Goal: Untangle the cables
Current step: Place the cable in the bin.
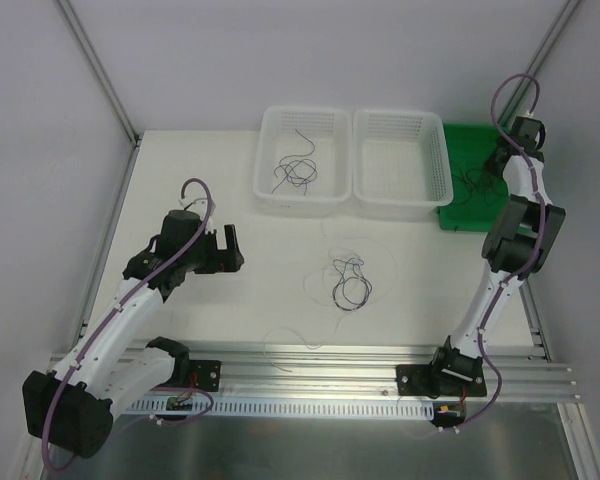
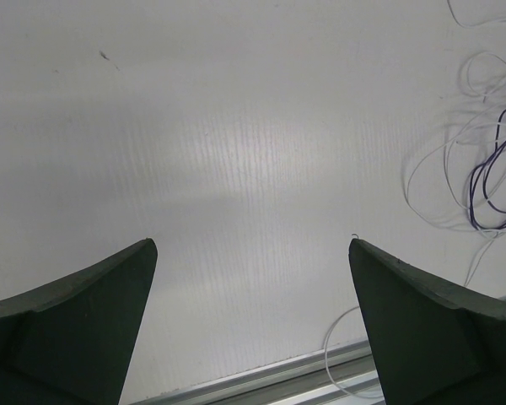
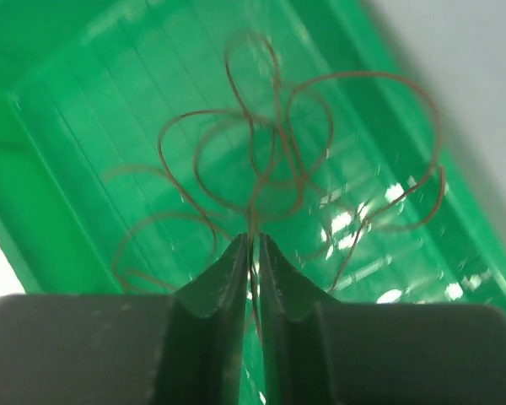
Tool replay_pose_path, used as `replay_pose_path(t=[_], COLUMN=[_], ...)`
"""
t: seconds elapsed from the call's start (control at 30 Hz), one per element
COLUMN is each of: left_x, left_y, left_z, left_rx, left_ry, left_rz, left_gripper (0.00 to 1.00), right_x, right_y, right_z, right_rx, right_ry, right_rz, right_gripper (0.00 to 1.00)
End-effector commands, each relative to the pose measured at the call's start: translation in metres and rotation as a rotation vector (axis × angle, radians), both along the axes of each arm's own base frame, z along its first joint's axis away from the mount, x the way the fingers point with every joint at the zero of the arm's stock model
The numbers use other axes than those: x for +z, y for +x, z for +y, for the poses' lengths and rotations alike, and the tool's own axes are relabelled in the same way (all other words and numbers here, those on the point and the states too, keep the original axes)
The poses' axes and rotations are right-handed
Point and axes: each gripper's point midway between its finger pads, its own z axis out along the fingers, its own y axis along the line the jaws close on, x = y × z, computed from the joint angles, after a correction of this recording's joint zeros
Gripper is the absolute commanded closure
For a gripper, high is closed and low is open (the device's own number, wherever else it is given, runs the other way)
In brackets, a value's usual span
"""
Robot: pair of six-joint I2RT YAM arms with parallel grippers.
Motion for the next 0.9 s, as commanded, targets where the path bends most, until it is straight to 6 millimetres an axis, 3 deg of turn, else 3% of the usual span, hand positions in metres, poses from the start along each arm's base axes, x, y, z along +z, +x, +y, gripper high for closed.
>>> replay_pose_path(t=[0.0,0.1,0.17,0.2,0.23,0.3,0.33,0.43,0.5,0.53,0.57,0.63,0.67,0.73,0.77,0.83,0.87], left_x=[0.001,0.003,0.007,0.008,0.01,0.013,0.014,0.018,0.019,0.02,0.021,0.021,0.021,0.021,0.02,0.017,0.016], left_y=[0.001,0.0,0.0,-0.001,-0.001,-0.002,-0.003,-0.004,-0.005,-0.006,-0.006,-0.006,-0.006,-0.006,-0.006,-0.006,-0.006], left_z=[0.005,0.005,0.006,0.005,0.006,0.005,0.003,0.0,0.0,-0.001,-0.002,-0.001,-0.001,-0.001,0.0,-0.001,0.0], left_rx=[0.001,0.004,0.005,0.004,0.004,0.003,-0.005,-0.015,-0.018,-0.02,-0.021,-0.021,-0.018,-0.019,-0.017,-0.018,-0.017], left_ry=[0.018,0.013,0.009,0.005,0.002,-0.007,-0.016,-0.032,-0.038,-0.043,-0.047,-0.046,-0.045,-0.043,-0.043,-0.041,-0.039], left_rz=[-0.01,-0.023,-0.038,-0.041,-0.05,-0.058,-0.063,-0.071,-0.074,-0.077,-0.079,-0.084,-0.083,-0.082,-0.08,-0.069,-0.067], left_gripper=[0.01,0.01,0.01,0.01,0.01,0.01,0.01,0.01,0.01,0.01,0.01,0.01,0.01,0.01,0.01,0.01,0.01], right_x=[0.013,0.027,0.04,0.059,0.064,0.081,0.103,0.133,0.142,0.164,0.15,0.148,0.143,0.134,0.124,0.111,0.11], right_y=[-0.007,-0.019,-0.027,-0.033,-0.04,-0.049,-0.061,-0.089,-0.105,-0.119,-0.128,-0.145,-0.159,-0.175,-0.191,-0.206,-0.219], right_z=[0.011,0.018,0.021,0.025,0.028,0.042,0.048,0.069,0.09,0.101,0.121,0.146,0.172,0.198,0.225,0.251,0.274], right_rx=[0.012,0.015,0.008,-0.001,-0.006,0.015,0.019,0.031,0.06,0.073,0.11,0.156,0.212,0.278,0.348,0.421,0.488], right_ry=[0.095,0.113,0.121,0.125,0.132,0.168,0.159,0.152,0.152,0.147,0.169,0.19,0.199,0.202,0.201,0.205,0.209], right_rz=[-0.028,-0.027,-0.037,-0.063,-0.07,-0.096,-0.127,-0.149,-0.15,-0.196,-0.162,-0.154,-0.147,-0.118,-0.09,-0.055,-0.049], right_gripper=[0.86,0.76,0.59,0.54,0.45,0.37,0.3,0.2,0.18,0.17,0.17,0.17,0.17,0.17,0.17,0.17,0.17])
